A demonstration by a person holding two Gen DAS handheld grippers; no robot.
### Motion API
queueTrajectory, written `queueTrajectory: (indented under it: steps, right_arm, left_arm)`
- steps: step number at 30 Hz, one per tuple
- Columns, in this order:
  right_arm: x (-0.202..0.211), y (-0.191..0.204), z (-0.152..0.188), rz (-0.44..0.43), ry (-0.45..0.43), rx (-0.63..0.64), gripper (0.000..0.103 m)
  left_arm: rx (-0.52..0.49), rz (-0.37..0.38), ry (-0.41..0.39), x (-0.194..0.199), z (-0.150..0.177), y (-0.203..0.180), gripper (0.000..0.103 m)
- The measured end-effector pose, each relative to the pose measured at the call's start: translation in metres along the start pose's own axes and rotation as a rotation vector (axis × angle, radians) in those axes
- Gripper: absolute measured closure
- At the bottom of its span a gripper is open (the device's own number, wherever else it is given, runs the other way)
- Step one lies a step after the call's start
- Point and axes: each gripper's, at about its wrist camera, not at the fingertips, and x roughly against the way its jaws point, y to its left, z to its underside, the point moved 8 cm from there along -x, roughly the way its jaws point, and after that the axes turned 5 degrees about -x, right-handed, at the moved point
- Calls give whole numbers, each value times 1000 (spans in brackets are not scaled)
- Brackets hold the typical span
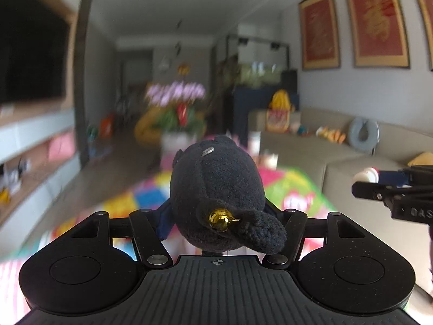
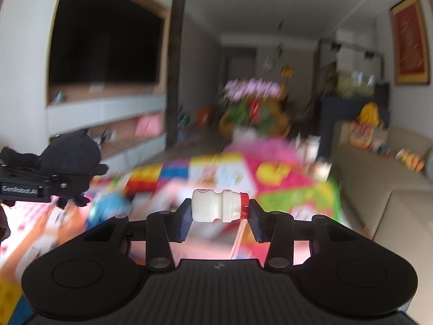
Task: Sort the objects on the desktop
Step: 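Lower the plush and yogurt bottle into the pink box and open both tools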
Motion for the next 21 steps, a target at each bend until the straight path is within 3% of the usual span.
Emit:
queueTrajectory:
  steps: [2,3,8,11,15,19,21]
  right_arm:
    - [-13,-7,-19,11,-30,-15,60]
    - [-21,-11,-26,15,-35,-26,60]
    - [-60,-32,-41,25,5,-81,60]
    - [-85,-35,-40,21,42,-81,60]
    - [-124,-22,-40,-25,105,-126,60]
    - [-160,-1,-34,-64,187,-126,59]
    - [-173,8,-27,-33,215,-97,38]
  left_arm:
    - [19,10,-29,-27,-17,-1,9]
    - [38,24,-28,-38,-21,1,6]
    - [76,-2,-14,-41,3,17,3]
    - [37,-59,56,-34,39,23,3]
    - [19,-72,150,-29,82,29,3]
    - [53,-68,187,-14,111,34,1]
    - [76,-66,208,-5,127,39,0]
